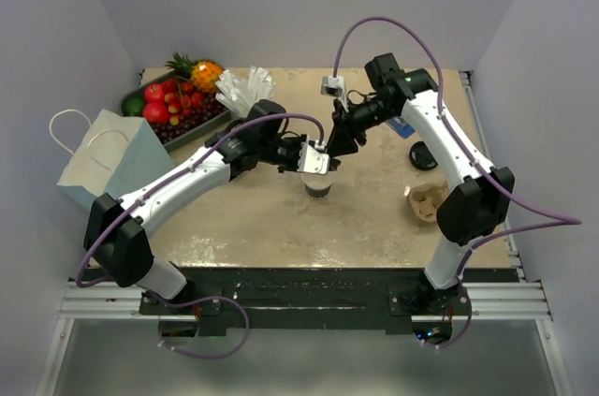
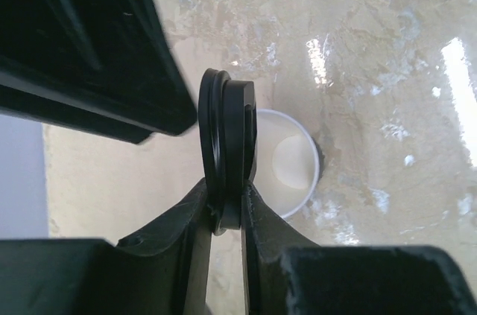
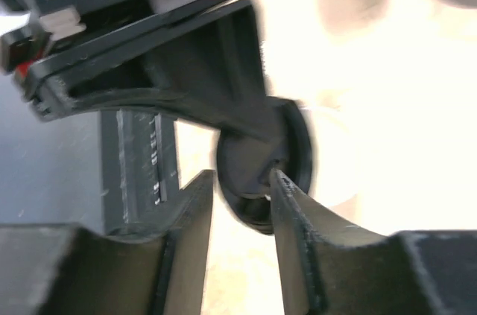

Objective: Pack the takeout coffee

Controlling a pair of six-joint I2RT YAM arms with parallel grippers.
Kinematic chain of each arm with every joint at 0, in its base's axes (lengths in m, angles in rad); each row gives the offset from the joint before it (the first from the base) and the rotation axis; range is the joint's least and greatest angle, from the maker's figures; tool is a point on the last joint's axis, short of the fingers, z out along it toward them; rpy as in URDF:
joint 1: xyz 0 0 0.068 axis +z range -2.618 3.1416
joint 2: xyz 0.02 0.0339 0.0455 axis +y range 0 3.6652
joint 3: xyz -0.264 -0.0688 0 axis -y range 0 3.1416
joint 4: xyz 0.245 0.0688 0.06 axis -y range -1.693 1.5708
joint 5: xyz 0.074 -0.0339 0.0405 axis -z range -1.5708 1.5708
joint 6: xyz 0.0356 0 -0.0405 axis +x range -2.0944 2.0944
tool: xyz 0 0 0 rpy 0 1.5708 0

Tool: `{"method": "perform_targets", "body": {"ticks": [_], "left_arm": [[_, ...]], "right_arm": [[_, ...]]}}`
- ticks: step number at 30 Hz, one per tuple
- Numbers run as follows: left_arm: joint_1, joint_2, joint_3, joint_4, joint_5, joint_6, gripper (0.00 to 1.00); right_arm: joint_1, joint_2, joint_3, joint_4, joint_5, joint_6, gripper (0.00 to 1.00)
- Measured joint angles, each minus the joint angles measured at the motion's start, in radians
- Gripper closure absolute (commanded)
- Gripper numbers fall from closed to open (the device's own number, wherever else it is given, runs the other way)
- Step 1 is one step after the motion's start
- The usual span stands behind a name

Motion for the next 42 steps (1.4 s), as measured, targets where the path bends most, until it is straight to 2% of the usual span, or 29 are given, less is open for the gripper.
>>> {"method": "perform_targets", "body": {"ticks": [3, 7, 11, 17, 24, 31, 42], "left_arm": [[0.0, 0.0, 0.0, 0.001, 0.001, -0.083, 0.78], [0.008, 0.0, 0.0, 0.019, 0.015, -0.219, 0.78], [0.048, 0.003, 0.0, 0.047, 0.07, -0.401, 0.77], [0.166, 0.064, 0.0, 0.092, 0.177, -0.667, 0.74], [0.185, 0.126, -0.001, 0.142, 0.261, -0.864, 0.73], [0.201, 0.172, -0.008, 0.197, 0.307, -0.987, 0.72], [0.211, 0.222, -0.034, 0.218, 0.324, -1.05, 0.7]], "right_arm": [[-0.047, -0.003, 0.006, 0.086, -0.011, 0.086, 0.57], [-0.171, -0.003, 0.006, 0.226, -0.052, 0.244, 0.56], [-0.263, -0.003, -0.001, 0.335, -0.068, 0.346, 0.56], [-0.24, -0.009, -0.091, 0.399, -0.081, 0.396, 0.55], [-0.231, -0.074, -0.264, 0.529, -0.014, 0.463, 0.54], [-0.214, -0.128, -0.355, 0.616, 0.023, 0.492, 0.54], [-0.141, -0.152, -0.486, 0.66, 0.073, 0.52, 0.53]]}}
